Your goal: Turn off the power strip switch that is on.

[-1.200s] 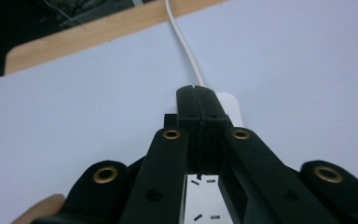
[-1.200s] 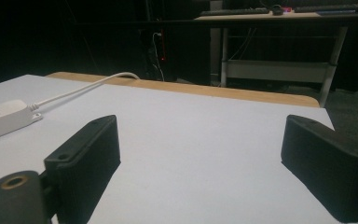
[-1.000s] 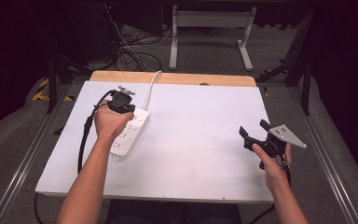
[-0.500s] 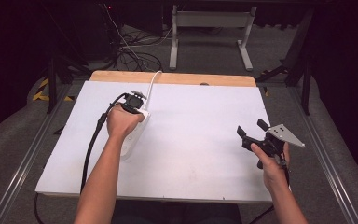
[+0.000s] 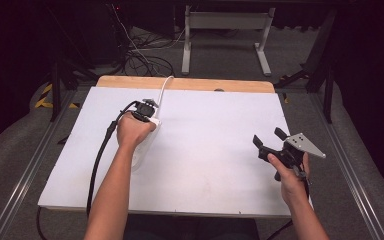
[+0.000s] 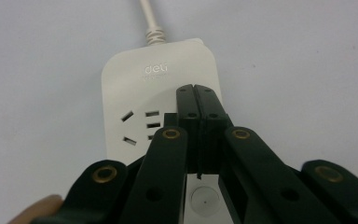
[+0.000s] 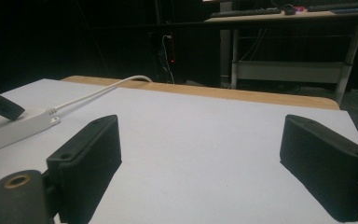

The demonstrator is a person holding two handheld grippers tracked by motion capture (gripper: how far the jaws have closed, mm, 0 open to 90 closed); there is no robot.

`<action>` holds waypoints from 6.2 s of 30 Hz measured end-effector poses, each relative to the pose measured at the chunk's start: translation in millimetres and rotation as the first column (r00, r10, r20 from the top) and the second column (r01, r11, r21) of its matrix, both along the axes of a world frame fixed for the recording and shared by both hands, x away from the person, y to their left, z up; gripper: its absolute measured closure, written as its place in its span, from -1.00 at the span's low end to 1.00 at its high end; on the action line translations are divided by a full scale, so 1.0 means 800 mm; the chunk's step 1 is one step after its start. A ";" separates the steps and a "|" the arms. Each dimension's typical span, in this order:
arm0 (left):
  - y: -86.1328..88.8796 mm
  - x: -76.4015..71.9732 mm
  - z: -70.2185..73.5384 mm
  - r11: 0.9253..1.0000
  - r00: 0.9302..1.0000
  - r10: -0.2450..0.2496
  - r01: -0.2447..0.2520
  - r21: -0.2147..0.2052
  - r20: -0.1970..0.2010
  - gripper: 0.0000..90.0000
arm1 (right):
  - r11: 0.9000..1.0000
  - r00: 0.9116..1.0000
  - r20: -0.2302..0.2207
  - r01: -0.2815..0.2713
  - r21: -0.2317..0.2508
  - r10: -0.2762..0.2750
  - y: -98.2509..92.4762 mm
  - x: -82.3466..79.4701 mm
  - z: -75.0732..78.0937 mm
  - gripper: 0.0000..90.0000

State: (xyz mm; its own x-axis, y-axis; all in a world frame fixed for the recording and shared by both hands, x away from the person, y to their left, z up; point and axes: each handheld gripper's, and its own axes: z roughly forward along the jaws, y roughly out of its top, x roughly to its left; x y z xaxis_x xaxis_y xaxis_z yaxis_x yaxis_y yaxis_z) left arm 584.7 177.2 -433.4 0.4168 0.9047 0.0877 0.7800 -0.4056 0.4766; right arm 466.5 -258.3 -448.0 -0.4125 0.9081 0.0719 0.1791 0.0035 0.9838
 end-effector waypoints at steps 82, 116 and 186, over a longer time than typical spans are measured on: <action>0.023 -0.009 -0.008 0.985 0.997 0.050 -0.040 -0.169 0.055 1.00 | 0.998 1.000 -0.006 0.001 0.057 -0.001 0.001 -0.003 0.000 -0.68; 0.118 -0.113 0.040 0.935 0.833 0.178 0.022 -0.354 0.523 1.00 | 0.999 1.000 -0.006 -0.005 0.033 0.006 0.007 -0.005 -0.002 -0.67; 0.164 -0.208 0.018 0.904 0.549 0.399 -0.103 -0.414 0.734 -0.92 | 0.999 1.000 0.010 0.009 0.046 -0.010 0.002 -0.010 0.003 -0.66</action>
State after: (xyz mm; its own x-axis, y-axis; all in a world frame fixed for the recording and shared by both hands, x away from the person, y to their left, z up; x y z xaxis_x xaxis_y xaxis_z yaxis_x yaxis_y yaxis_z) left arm 418.0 308.2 -418.9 0.0633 0.9978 -0.0217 0.0750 0.0170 0.9970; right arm 458.4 -256.9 -445.6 -0.4049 0.9078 0.1096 0.1686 -0.0436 0.9847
